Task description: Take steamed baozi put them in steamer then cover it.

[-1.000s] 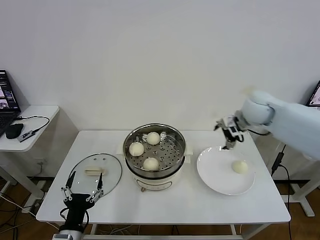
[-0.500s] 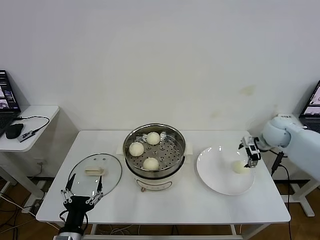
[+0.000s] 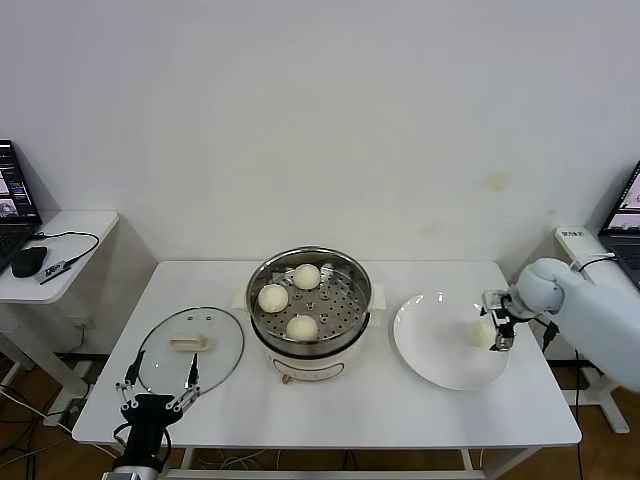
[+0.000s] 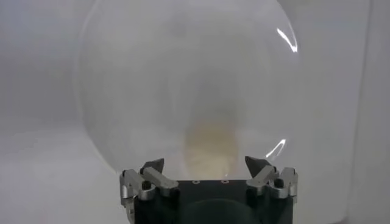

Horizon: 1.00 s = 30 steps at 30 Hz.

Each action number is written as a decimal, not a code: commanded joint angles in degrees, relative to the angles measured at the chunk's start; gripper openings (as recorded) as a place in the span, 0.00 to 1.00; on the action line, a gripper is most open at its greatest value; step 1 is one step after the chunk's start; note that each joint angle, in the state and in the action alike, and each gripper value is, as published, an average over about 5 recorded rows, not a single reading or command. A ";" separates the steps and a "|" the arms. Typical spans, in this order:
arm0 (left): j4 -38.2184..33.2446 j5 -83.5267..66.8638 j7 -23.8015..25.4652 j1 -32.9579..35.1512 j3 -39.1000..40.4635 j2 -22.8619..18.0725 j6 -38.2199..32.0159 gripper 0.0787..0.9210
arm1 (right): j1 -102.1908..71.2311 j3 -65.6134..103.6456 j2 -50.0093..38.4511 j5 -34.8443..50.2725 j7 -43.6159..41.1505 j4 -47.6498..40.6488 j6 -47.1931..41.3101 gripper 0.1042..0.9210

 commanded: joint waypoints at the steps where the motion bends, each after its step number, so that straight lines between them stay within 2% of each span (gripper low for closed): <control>1: 0.23 -0.07 0.00 -0.08 -0.05 0.03 -0.04 0.88 | -3.03 3.40 4.91 -3.11 0.63 -6.95 0.47 0.88; 9: 0.51 -0.09 0.00 -0.29 0.04 -0.06 -0.05 0.88 | -3.22 4.15 5.78 -4.52 0.26 -8.40 0.02 0.87; 22: 0.40 -0.08 -0.05 -0.13 0.04 -0.31 -0.16 0.88 | -2.97 5.44 7.61 -5.48 0.38 -10.53 -0.36 0.66; 30: 0.25 -0.13 -0.08 0.08 -0.08 -0.34 -0.28 0.88 | 0.89 2.13 5.48 -2.72 -1.56 -7.26 -1.24 0.59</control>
